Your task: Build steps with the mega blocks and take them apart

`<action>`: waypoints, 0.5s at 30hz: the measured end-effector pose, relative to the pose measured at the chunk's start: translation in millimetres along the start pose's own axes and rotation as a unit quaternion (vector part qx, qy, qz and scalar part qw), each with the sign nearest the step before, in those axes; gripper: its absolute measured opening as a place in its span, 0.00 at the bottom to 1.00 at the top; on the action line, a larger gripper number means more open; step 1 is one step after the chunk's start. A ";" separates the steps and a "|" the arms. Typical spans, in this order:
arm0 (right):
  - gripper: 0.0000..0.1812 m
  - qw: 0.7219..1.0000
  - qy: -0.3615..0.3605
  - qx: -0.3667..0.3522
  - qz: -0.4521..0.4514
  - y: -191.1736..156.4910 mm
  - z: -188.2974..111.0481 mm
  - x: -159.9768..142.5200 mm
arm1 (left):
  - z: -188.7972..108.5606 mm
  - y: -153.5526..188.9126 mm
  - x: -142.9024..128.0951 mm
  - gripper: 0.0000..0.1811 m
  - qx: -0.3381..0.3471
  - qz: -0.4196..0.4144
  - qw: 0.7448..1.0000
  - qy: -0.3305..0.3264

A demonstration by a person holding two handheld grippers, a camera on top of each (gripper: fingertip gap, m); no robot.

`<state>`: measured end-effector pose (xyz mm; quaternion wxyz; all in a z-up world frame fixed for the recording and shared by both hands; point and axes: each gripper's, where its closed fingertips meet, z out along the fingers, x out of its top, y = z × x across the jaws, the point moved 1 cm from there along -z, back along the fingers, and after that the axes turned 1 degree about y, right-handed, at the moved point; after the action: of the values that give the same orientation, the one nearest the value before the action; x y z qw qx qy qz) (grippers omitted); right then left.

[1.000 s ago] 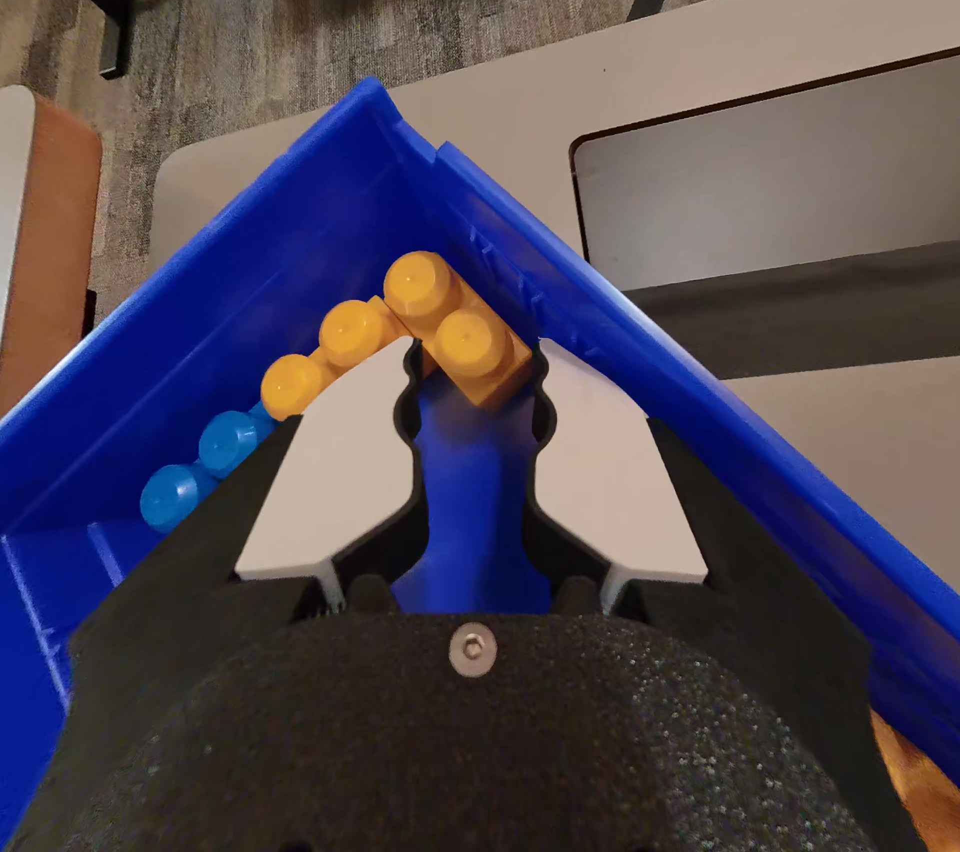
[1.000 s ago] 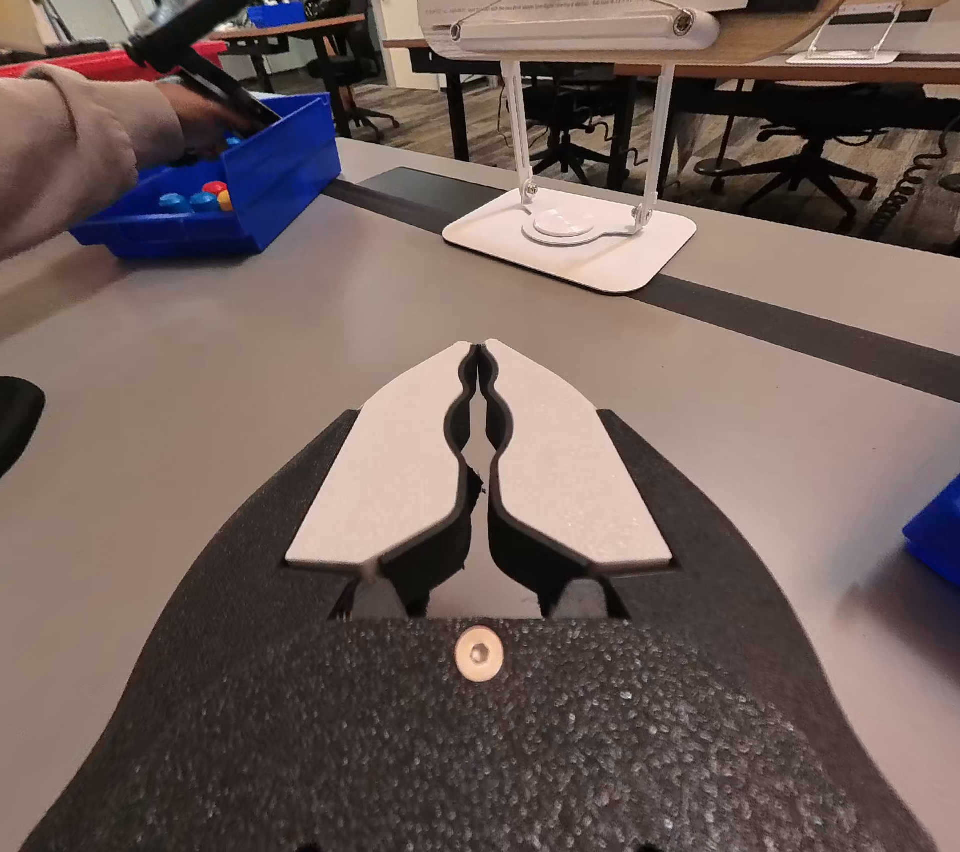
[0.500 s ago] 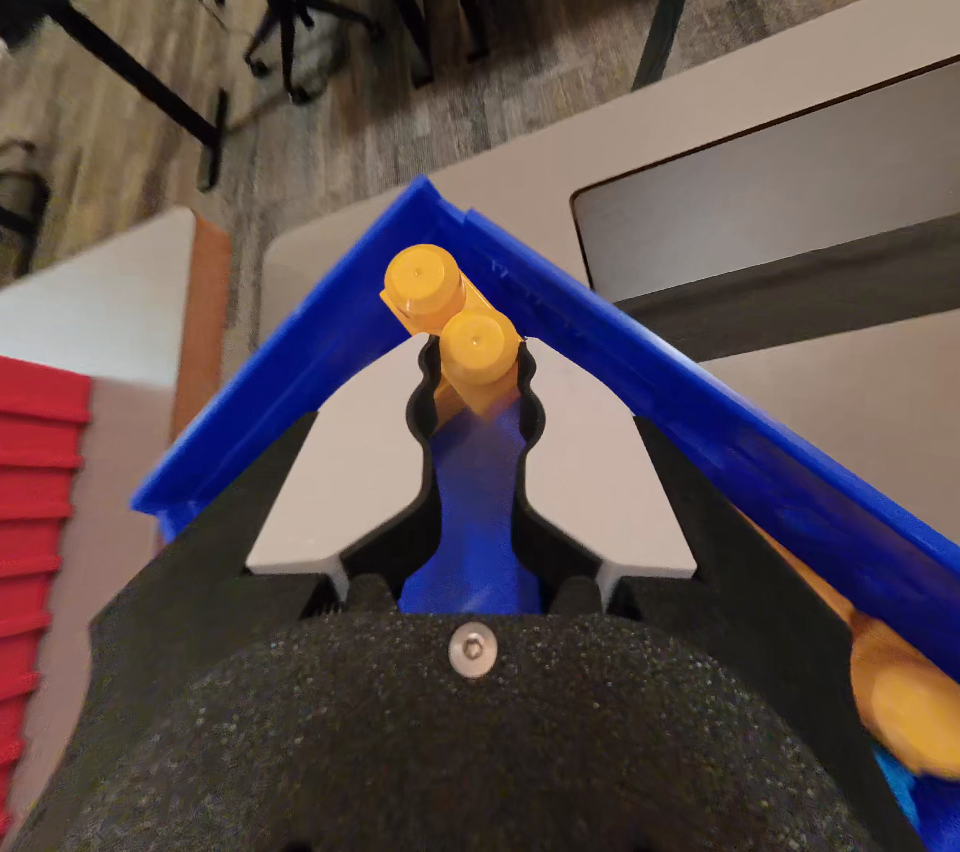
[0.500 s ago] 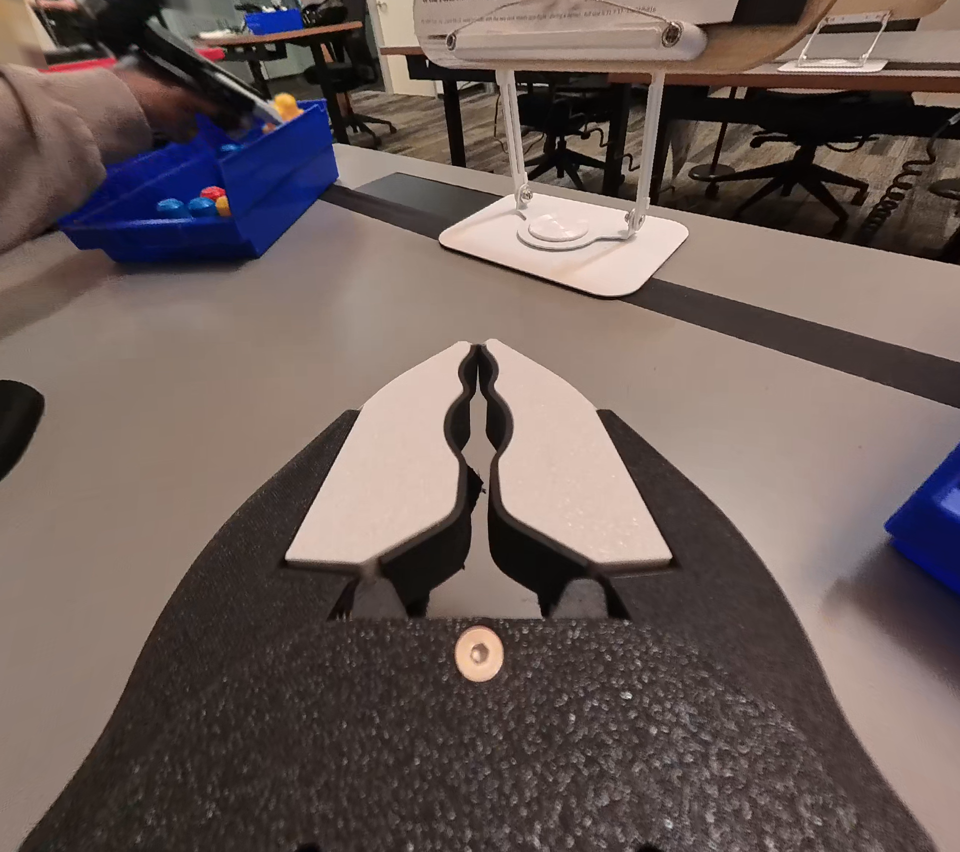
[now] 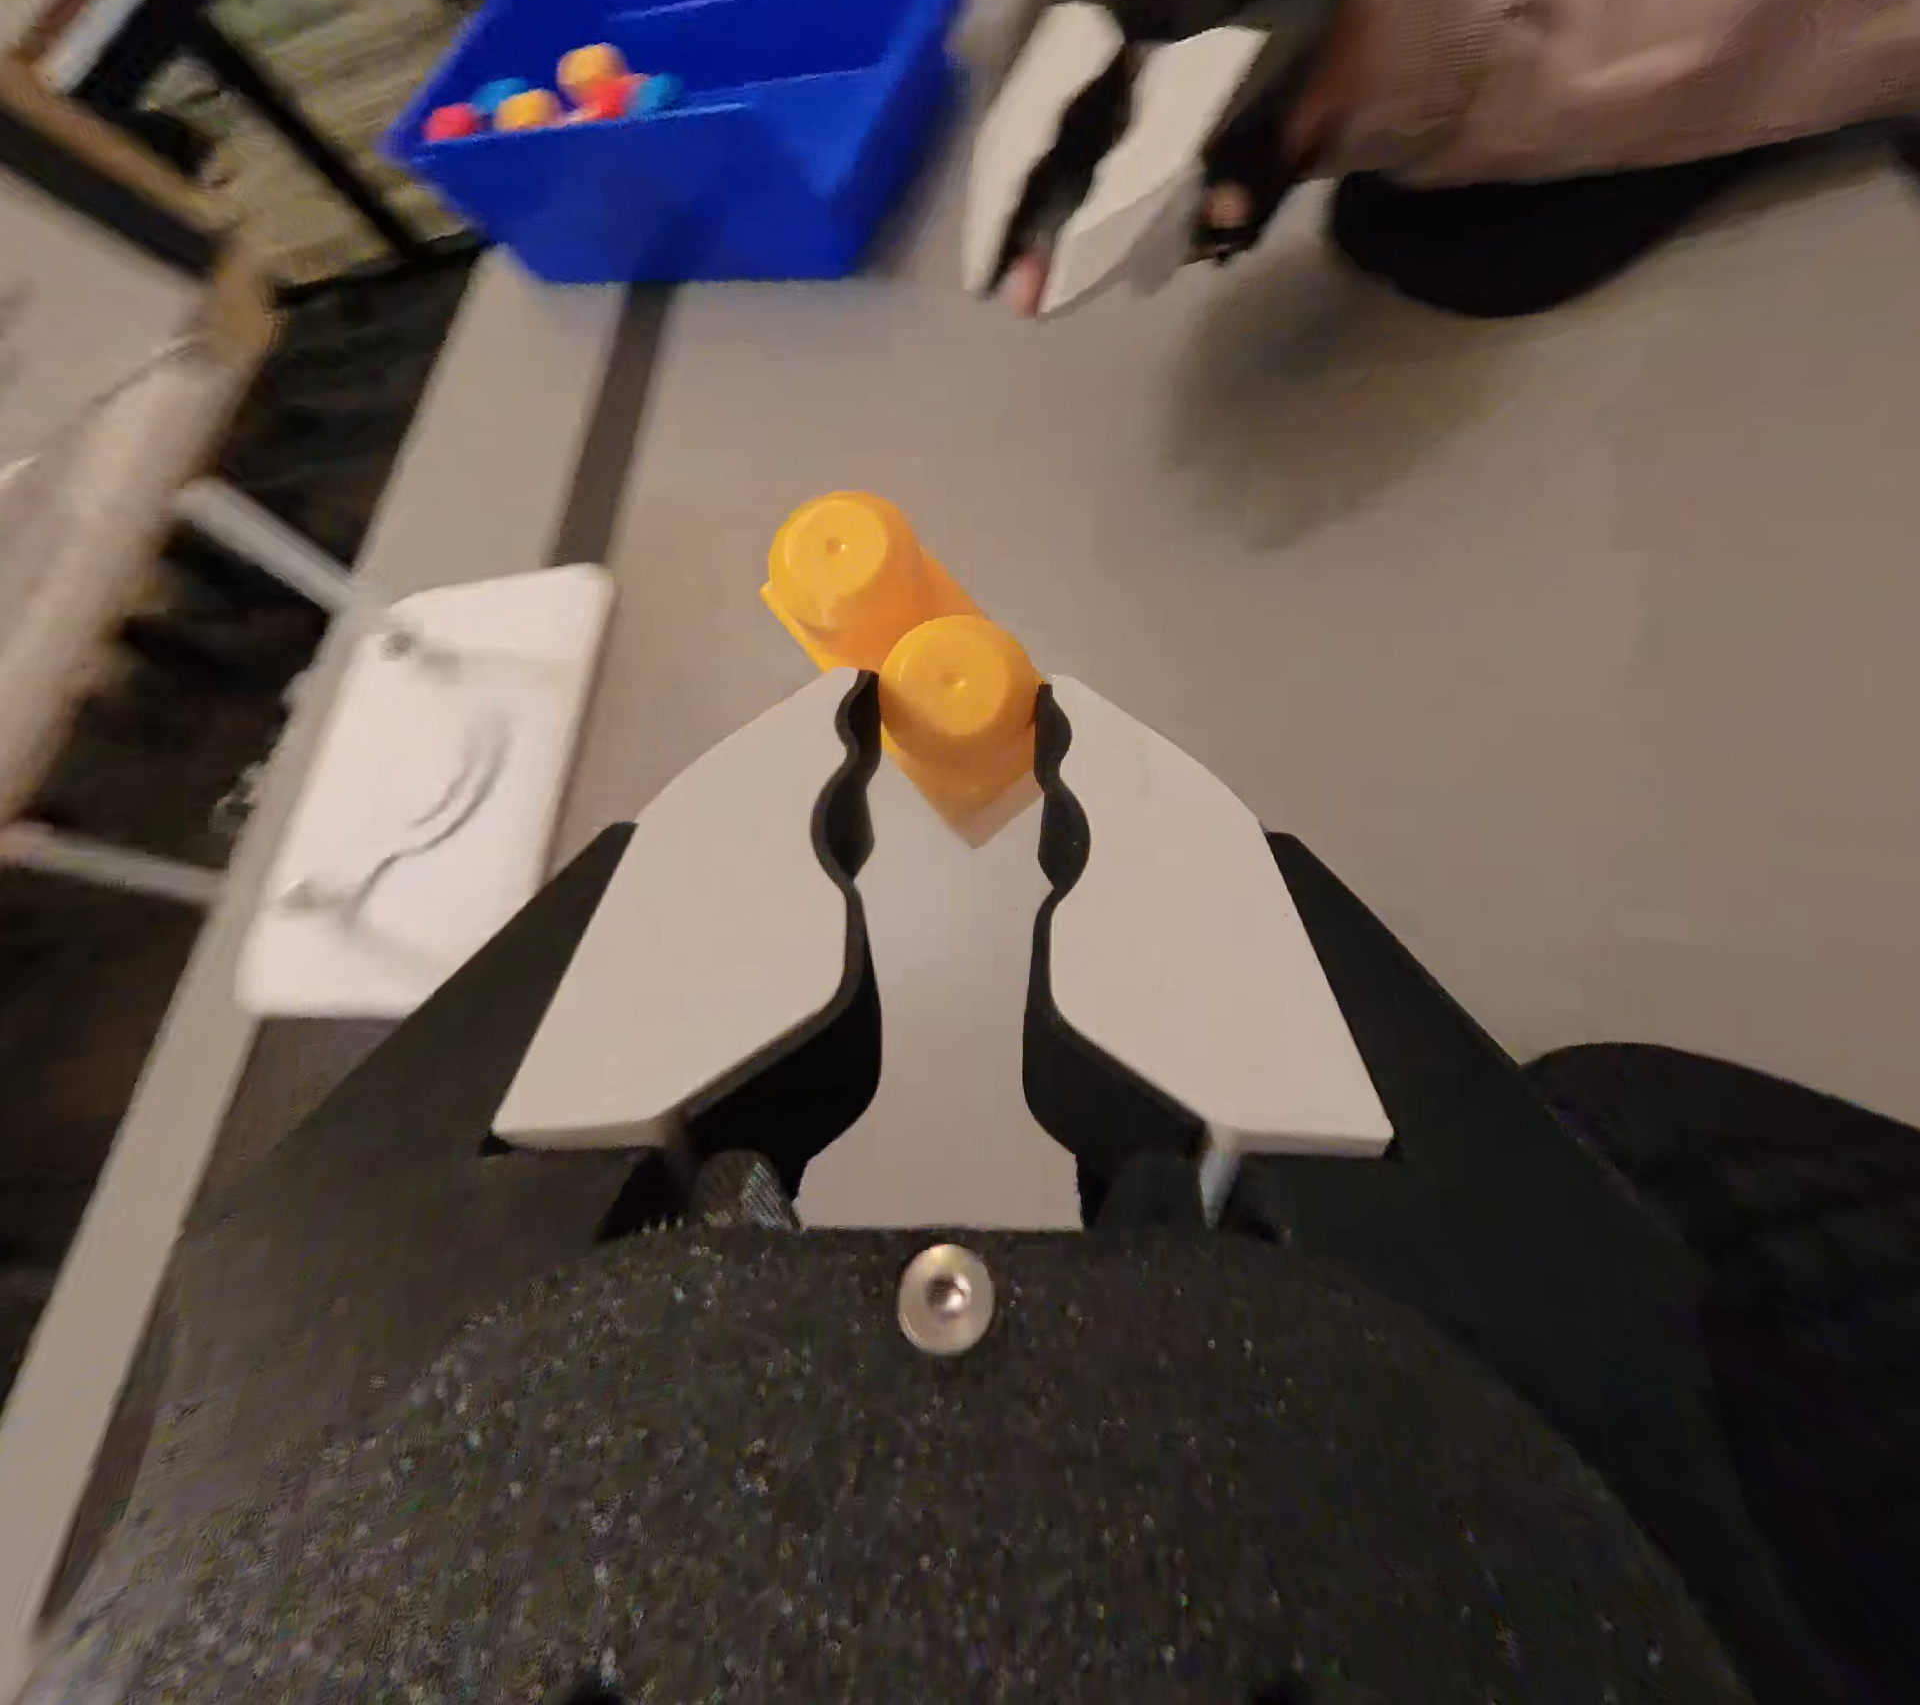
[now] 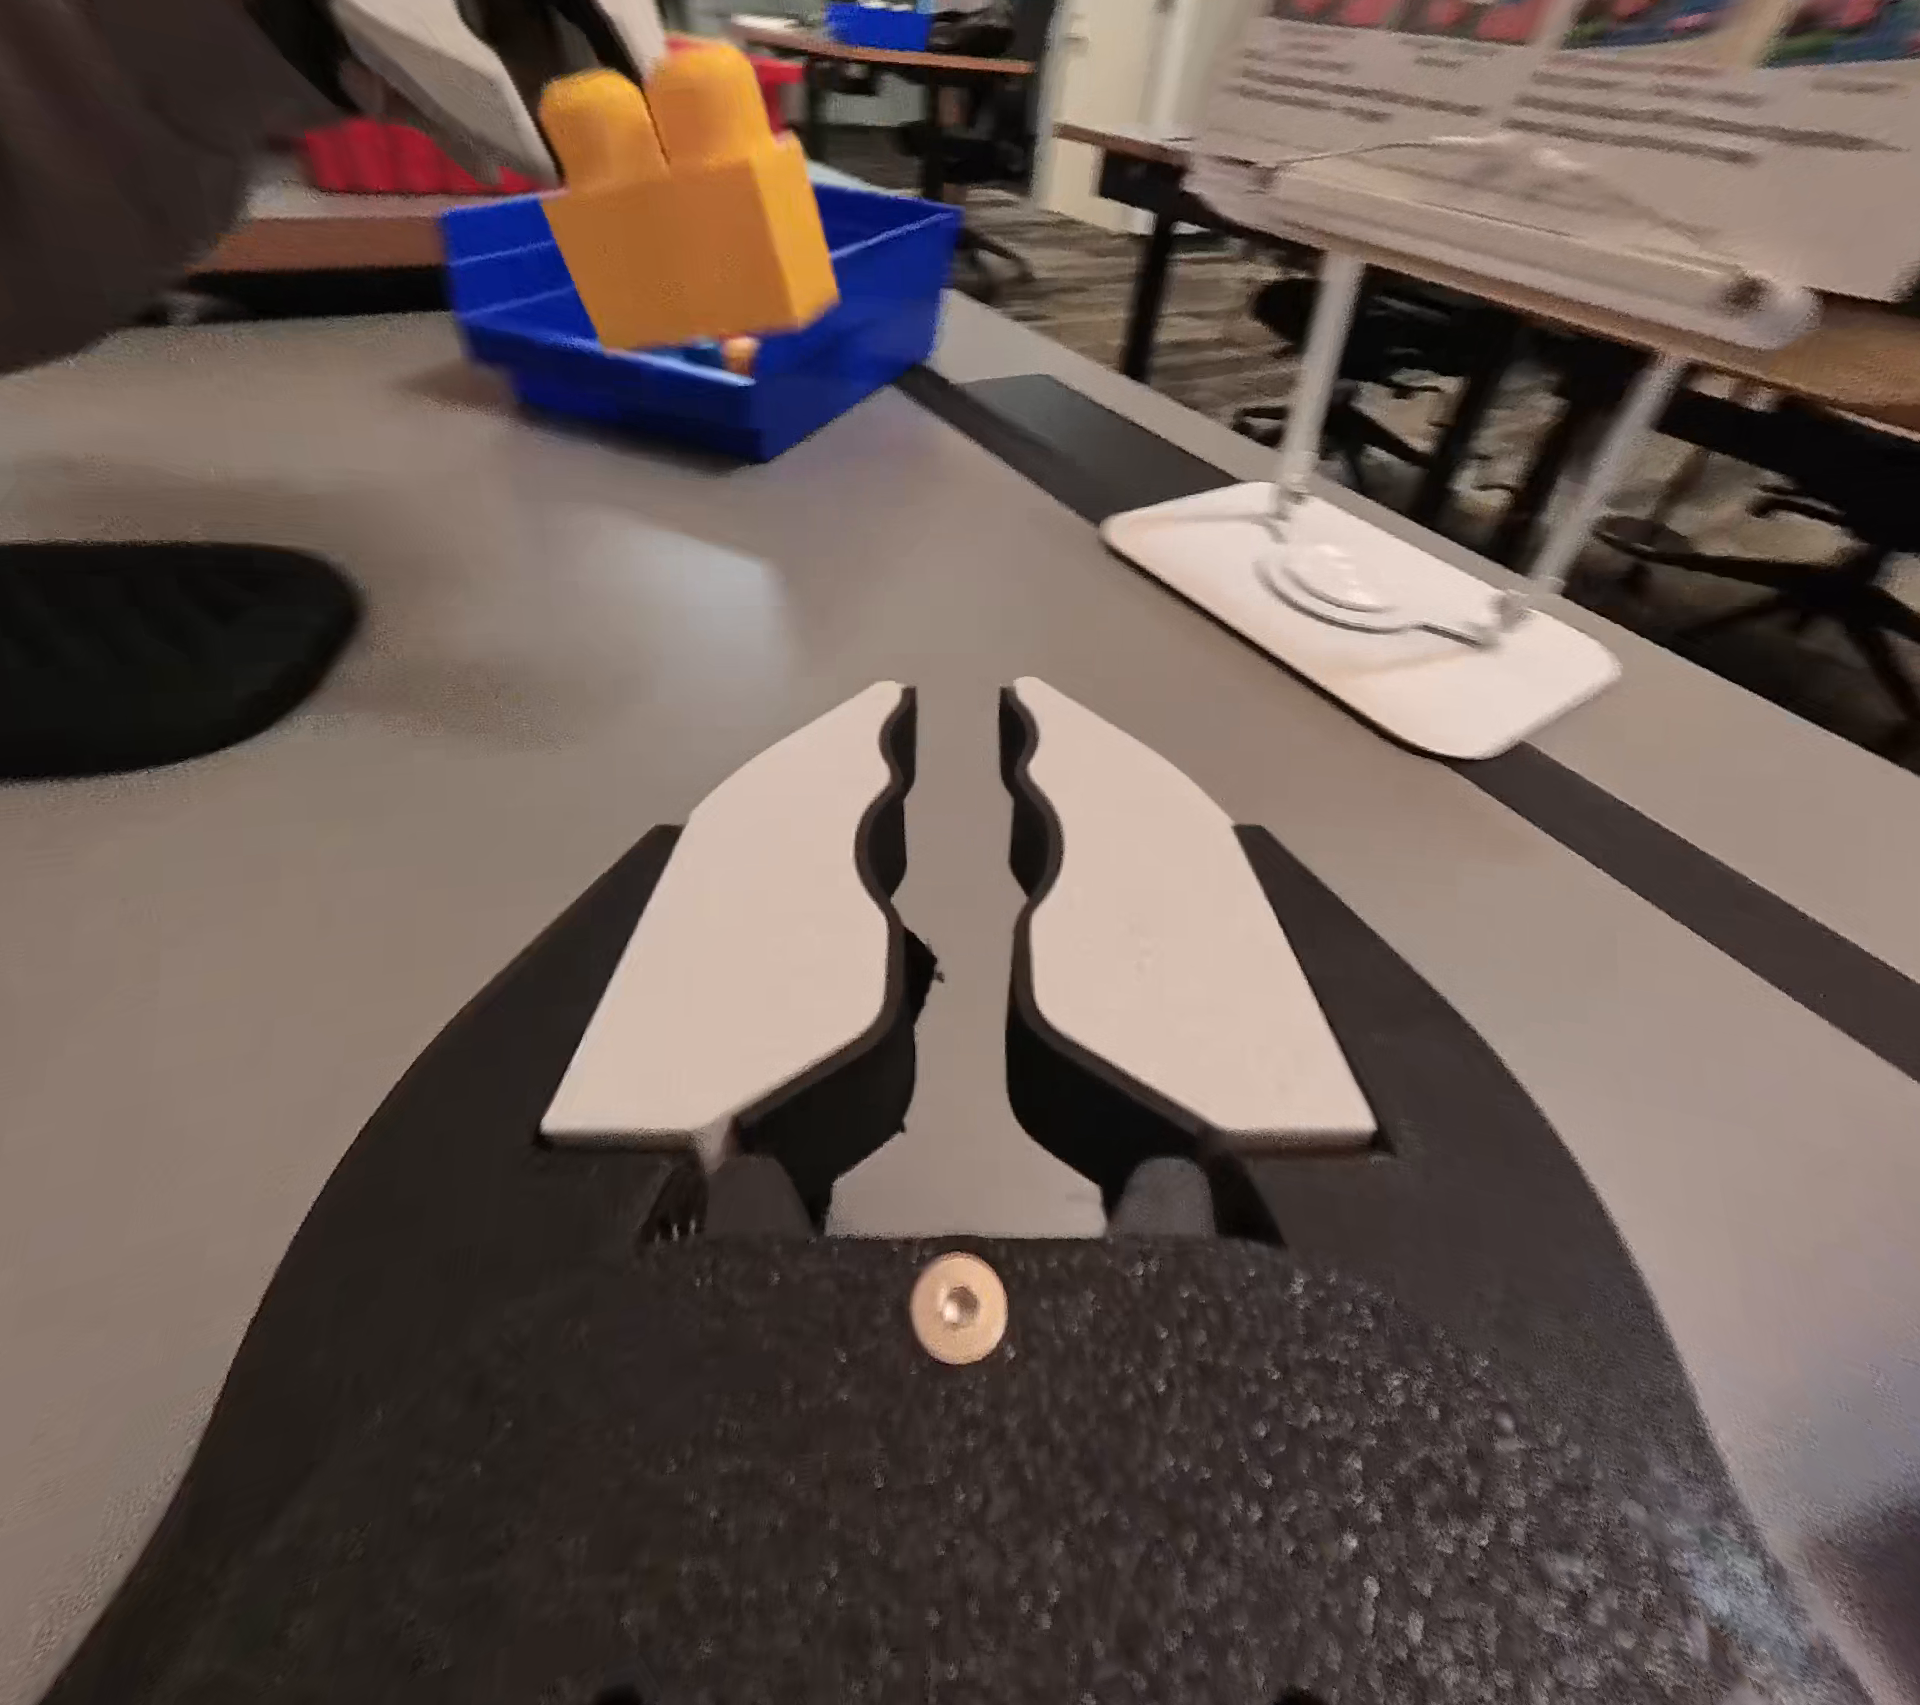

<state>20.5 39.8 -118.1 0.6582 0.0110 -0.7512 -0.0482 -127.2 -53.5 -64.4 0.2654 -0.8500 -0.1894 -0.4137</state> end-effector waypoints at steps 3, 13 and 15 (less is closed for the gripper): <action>0.16 0.996 0.004 0.082 -0.040 -32.4 2.1 3.6 | 30.3 50.3 9.8 0.16 -0.078 0.021 0.997 0.018; 0.23 0.963 -0.063 0.241 -0.098 -111.2 9.4 -24.3 | 81.5 120.1 9.8 0.16 -0.198 0.074 0.977 0.009; 0.23 0.963 -0.078 0.238 -0.095 -108.1 10.0 -31.0 | 86.6 118.4 7.2 0.16 -0.190 0.066 0.979 0.009</action>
<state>9.7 -64.7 -159.4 0.5680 0.2346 -0.7858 0.0691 -6.6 -93.3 -138.3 0.1269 -0.8920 -0.0487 -0.4312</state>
